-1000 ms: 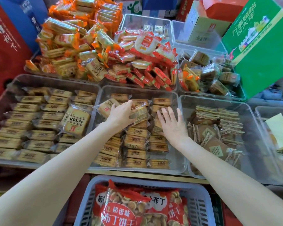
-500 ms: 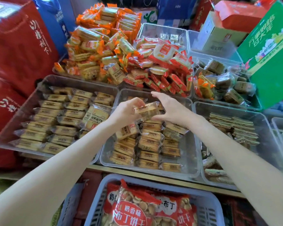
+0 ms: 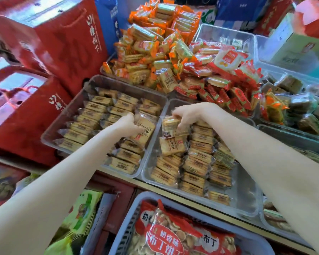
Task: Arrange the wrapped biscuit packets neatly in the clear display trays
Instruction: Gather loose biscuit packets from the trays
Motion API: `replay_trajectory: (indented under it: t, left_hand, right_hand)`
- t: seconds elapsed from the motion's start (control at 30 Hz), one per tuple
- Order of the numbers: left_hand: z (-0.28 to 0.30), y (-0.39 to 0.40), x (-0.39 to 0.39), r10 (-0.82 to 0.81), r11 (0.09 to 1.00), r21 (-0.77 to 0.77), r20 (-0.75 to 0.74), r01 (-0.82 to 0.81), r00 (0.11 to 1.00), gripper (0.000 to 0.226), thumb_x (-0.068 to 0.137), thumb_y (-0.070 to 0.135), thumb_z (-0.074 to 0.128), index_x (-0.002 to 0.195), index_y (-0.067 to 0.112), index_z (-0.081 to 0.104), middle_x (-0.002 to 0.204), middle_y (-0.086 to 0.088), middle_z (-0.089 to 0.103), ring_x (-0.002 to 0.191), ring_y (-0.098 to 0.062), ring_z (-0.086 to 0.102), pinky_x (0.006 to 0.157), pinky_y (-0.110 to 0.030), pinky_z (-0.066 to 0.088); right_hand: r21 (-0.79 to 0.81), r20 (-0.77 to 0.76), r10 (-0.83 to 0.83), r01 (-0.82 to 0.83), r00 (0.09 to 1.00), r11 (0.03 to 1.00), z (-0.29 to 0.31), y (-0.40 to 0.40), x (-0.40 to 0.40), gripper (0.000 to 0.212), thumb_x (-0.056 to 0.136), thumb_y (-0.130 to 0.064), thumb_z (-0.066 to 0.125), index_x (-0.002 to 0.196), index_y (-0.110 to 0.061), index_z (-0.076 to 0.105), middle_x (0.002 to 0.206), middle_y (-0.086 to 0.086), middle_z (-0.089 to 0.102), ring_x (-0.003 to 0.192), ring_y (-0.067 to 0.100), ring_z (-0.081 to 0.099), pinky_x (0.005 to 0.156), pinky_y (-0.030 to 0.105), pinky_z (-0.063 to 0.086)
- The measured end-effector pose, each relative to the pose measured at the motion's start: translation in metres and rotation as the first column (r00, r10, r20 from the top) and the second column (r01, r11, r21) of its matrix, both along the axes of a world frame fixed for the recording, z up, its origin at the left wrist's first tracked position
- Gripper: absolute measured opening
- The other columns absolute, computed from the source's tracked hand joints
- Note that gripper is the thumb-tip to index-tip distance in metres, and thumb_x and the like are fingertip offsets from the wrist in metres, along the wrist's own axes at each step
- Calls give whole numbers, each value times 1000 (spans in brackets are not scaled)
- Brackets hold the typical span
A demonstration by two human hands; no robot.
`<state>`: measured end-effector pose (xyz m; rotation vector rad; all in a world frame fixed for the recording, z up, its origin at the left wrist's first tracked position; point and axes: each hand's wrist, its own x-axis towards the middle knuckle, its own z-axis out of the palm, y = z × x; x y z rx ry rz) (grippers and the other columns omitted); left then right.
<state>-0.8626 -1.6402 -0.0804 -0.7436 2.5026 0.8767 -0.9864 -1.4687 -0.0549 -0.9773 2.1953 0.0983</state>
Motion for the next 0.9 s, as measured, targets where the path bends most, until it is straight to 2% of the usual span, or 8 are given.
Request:
replay_trajectory:
  t: [0.07, 0.17, 0.37, 0.43, 0.53, 0.63, 0.77, 0.9]
  left_hand:
    - [0, -4, 1, 35, 999, 21, 2, -35, 999, 83, 88, 35, 64, 148, 4, 16, 151, -14, 29, 136, -27, 33, 105, -35, 33]
    - [-3, -6, 1, -16, 1000, -14, -24, 16, 1000, 84, 85, 34, 67, 148, 8, 19, 150, -13, 33, 135, -27, 36, 105, -35, 34]
    - [0, -4, 7, -66, 997, -41, -92, 62, 994, 75, 76, 38, 75, 136, 9, 43, 124, -8, 51, 123, -26, 44, 95, -33, 39]
    - [-2, -2, 8, -109, 991, -82, -85, 102, 990, 75, 78, 41, 72, 140, 14, 40, 136, -12, 42, 132, -30, 30, 104, -40, 33]
    - [-8, 2, 13, -106, 994, -48, -120, 101, 987, 77, 81, 37, 70, 145, 16, 32, 145, -15, 31, 133, -31, 29, 107, -42, 31]
    - [-10, 2, 19, -52, 990, 118, -204, 77, 978, 73, 81, 28, 72, 141, 16, 34, 137, -8, 46, 118, -19, 48, 95, -29, 39]
    - [-8, 0, 28, -50, 984, 148, -295, 97, 954, 76, 71, 22, 81, 133, 19, 37, 117, 3, 50, 102, -10, 48, 83, -22, 37]
    - [1, -4, 38, -140, 987, 7, -448, 160, 883, 81, 68, 11, 81, 137, 15, 37, 123, 1, 48, 108, -11, 45, 88, -21, 35]
  right_hand:
    - [-13, -20, -21, 21, 1000, 1000, -5, -1, -1, 39, 84, -30, 69, 112, -14, 48, 120, 5, 52, 105, 23, 53, 89, 38, 47]
    - [-58, -120, -29, 22, 992, 998, -13, 6, 5, 46, 77, -39, 74, 102, -16, 41, 108, 3, 43, 99, 22, 49, 84, 35, 45]
    - [-188, -462, 51, -153, 886, 970, -9, 30, 29, 54, 79, -38, 71, 118, -12, 44, 127, 11, 37, 114, 26, 37, 99, 39, 29]
    - [-337, -372, -51, -84, 927, 938, -2, 42, 36, 52, 78, -33, 74, 118, -18, 44, 122, 7, 39, 111, 24, 38, 100, 41, 31]
    - [-506, 42, -139, 141, 989, 851, 4, 52, 56, 54, 74, -20, 78, 113, -25, 41, 109, -3, 47, 100, 15, 50, 89, 31, 45]
    - [-427, 248, -143, 240, 958, 872, -1, 48, 70, 70, 75, -17, 78, 129, -27, 33, 113, -9, 47, 98, 6, 54, 82, 17, 45]
    - [-188, 99, -68, 86, 993, 978, -2, 33, 60, 84, 80, -39, 71, 147, -20, 25, 140, 0, 30, 128, 17, 36, 106, 33, 36]
    - [65, 63, -9, 5, 998, 998, -7, 20, 58, 98, 80, -49, 64, 152, -22, 2, 158, 3, 10, 144, 23, 12, 115, 45, 22]
